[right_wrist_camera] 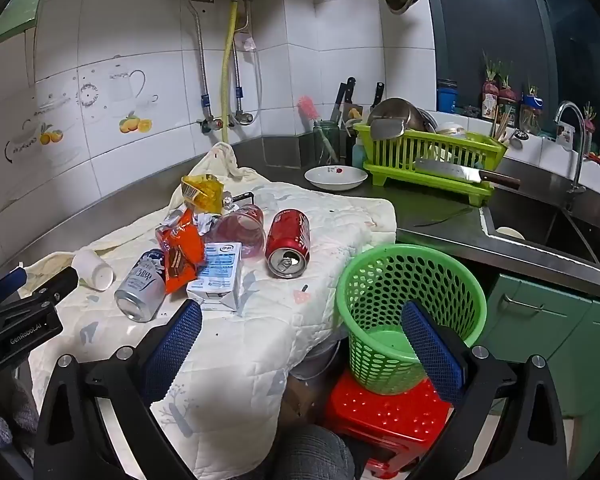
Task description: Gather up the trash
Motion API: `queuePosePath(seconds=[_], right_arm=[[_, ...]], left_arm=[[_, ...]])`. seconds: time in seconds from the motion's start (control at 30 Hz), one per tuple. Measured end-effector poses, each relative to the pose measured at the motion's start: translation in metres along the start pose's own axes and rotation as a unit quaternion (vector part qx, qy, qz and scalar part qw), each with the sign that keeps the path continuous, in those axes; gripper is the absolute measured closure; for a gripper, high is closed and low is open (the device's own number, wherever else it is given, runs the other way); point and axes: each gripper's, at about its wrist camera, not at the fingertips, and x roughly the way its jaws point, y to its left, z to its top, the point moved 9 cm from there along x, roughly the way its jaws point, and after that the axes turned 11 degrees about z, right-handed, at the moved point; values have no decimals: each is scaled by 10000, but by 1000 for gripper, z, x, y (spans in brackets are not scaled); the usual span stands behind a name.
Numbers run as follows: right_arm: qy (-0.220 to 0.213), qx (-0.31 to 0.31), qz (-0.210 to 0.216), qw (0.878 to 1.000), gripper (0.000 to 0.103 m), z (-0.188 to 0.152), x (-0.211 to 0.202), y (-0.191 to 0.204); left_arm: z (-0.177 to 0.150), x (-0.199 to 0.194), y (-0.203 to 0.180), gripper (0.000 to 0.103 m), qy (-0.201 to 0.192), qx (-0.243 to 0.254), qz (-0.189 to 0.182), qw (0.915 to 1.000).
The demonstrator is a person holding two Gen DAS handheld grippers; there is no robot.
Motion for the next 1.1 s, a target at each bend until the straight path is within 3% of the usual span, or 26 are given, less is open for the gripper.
queuePosePath(seconds=[1.1], right_arm=[[61, -32, -31, 10000, 6, -4, 6, -4]], left_arm=[[-6, 8, -1, 5, 65, 33, 22, 10000]])
